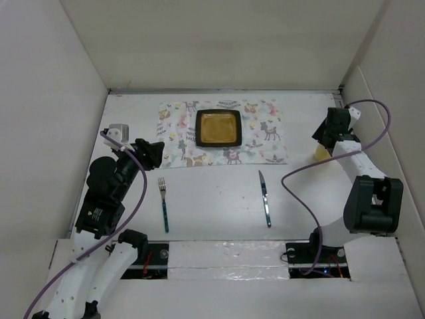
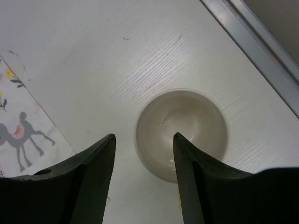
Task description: Set the dinner table for one person
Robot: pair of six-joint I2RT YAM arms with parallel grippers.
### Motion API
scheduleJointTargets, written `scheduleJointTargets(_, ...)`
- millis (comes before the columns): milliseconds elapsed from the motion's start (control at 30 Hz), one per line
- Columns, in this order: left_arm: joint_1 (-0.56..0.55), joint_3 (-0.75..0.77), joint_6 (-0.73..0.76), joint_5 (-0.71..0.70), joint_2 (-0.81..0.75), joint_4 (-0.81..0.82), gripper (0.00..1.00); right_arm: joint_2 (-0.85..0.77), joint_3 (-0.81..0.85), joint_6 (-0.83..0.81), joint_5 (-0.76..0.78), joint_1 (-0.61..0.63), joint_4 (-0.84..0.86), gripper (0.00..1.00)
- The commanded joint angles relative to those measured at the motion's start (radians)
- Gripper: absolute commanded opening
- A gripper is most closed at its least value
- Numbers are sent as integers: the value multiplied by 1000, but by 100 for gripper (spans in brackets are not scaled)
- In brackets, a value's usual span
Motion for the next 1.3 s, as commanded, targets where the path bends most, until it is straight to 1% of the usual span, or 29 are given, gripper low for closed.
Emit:
scheduleJointTargets(0,5,17,1,12,-9,30,51,29,49,-19,-23,0,12,58)
scheduleJointTargets(100,5,15,-1,20,-15,35,51,103,75,-17,-23,0,3,55)
scheduleJointTargets(133,5,17,1,20,-10,33,51,118,87,-13,-30,0,5,51)
scheduleJointTargets(167,5,14,1,19,-7,32,51,132,87,-14,-32,0,12,43)
scheduleJointTargets(200,5,15,1,17,-7,33,51,155,89,-8,-29,0,15,33)
scheduleJointTargets(233,5,15,1,18,-9,35,51,160,93,-5,-24,0,17,19)
scheduleJointTargets(267,5,15,2,17,-12,35,51,161,95,7,-20,0,18,9)
scheduleJointTargets(300,5,14,2,17,-9,35,51,149,94,14,-5,0,28,3)
scheduleJointTargets(333,5,14,2,15,-6,35,51,139,92,17,49,32,29,0)
scheduleJointTargets(433,5,14,4,17,0,36,51,103,133,-11,156,84,32,0)
scheduleJointTargets(467,5,14,4,17,2,35,51,103,188,-34,167,118,28,0)
scheduleJointTargets(533,5,14,4,12,8,33,51,114,251,-57,169,155,12,0)
scheduleJointTargets(567,5,14,5,8,13,32,51,138,285,-92,166,194,18,0)
scheduleJointTargets(633,5,11,5,3,13,33,51,180,398,-126,140,230,28,0)
scheduleJointTargets(667,5,11,7,-6,14,35,51,239,447,-156,123,245,14,0)
scheduleJointTargets(700,5,9,8,-11,16,32,51,273,548,-173,114,276,-20,0)
scheduleJointTargets(733,5,11,7,-15,22,27,51,339,593,-225,74,302,-35,0)
scheduleJointTargets(767,5,12,7,-15,25,27,51,374,642,-244,63,302,-35,0)
scheduleJointTargets(800,5,12,7,-12,27,27,51,410,694,-256,60,322,-75,0)
scheduleJointTargets(833,5,11,8,-9,27,32,51,448,798,-273,46,322,-93,0)
scheduleJointTargets(867,5,11,10,-11,28,32,51,483,848,-305,23,333,-113,0)
scheduleJointTargets(900,5,11,11,-14,31,30,51,555,900,-315,13,333,-147,0)
scheduleJointTargets(933,5,12,10,-17,34,26,51,589,991,-322,0,333,-161,0)
scheduleJointTargets(1000,5,12,11,-21,30,27,51,679,1082,-348,-35,333,-201,0)
scheduleJointTargets(1167,5,12,13,-31,37,26,51,813,1328,-376,-92,333,-252,0)
scheduleJointTargets(1267,5,11,14,-40,40,27,51,867,1397,-379,-129,333,-284,0)
